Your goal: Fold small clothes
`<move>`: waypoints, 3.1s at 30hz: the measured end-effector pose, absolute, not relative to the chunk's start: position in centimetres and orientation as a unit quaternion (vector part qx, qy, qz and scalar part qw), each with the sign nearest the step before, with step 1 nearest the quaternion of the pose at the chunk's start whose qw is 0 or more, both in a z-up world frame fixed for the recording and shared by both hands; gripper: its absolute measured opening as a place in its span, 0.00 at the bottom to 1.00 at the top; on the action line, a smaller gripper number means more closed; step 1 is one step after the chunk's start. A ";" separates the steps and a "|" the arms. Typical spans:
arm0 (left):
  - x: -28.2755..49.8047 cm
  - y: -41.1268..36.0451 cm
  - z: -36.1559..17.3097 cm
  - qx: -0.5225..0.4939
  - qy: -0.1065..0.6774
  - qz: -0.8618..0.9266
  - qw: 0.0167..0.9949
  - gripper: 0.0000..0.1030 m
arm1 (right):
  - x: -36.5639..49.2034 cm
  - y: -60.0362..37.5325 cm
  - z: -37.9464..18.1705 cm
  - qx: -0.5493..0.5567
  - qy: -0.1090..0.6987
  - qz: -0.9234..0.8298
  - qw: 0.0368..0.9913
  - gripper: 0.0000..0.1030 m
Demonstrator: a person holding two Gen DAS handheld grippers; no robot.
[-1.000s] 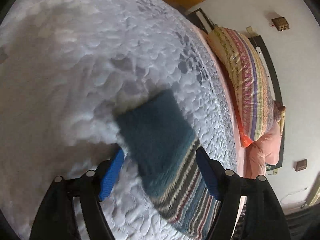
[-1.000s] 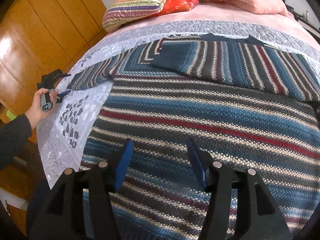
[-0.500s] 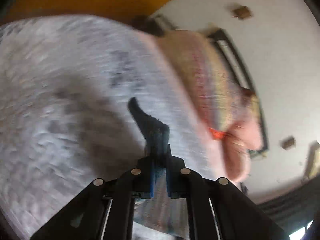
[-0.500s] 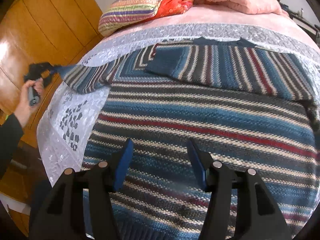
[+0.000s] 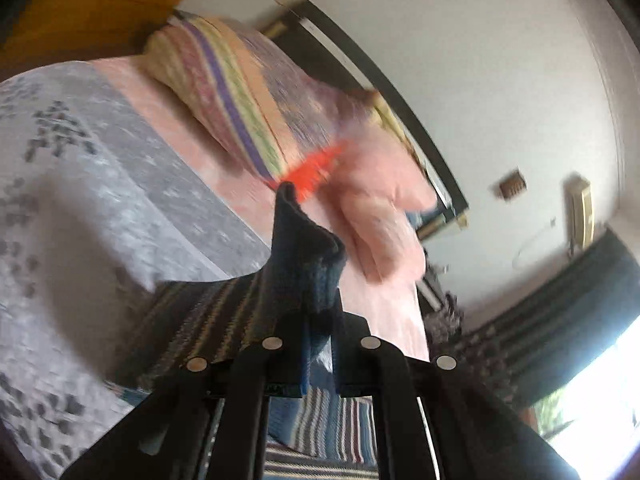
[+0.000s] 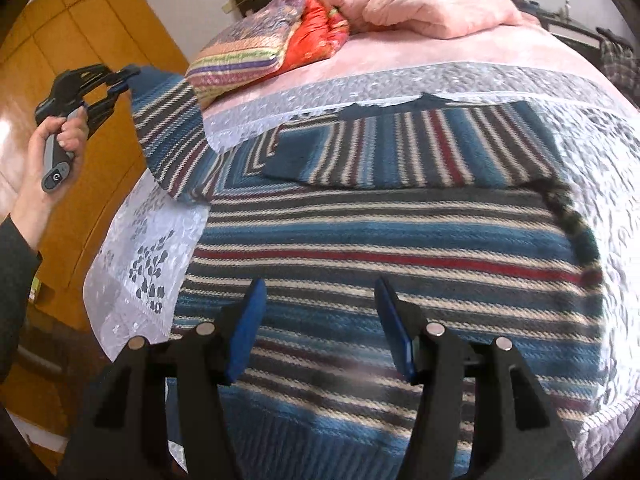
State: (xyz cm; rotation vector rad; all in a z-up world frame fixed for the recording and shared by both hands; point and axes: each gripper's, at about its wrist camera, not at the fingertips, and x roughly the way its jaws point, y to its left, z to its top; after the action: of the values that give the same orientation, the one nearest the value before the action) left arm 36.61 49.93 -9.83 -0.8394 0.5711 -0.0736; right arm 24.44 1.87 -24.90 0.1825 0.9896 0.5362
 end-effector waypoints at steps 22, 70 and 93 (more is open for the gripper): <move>44.8 22.7 -28.6 -0.202 0.492 -0.097 0.841 0.47 | 30.0 -6.7 -28.1 0.187 0.505 0.211 0.815 0.72; 40.1 42.7 -27.2 -0.400 0.422 -0.109 0.806 0.77 | 48.7 -5.3 -30.1 0.233 0.558 0.200 0.771 0.05; 51.1 41.7 -31.8 -0.314 0.531 -0.080 0.783 0.70 | 51.0 -5.1 -35.7 0.211 0.592 0.199 0.752 0.00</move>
State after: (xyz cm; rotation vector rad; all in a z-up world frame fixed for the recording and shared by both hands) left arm 51.08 41.71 -31.84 -0.6779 1.1469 -0.1723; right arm 50.99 -5.11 -35.72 0.4604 1.2923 0.4354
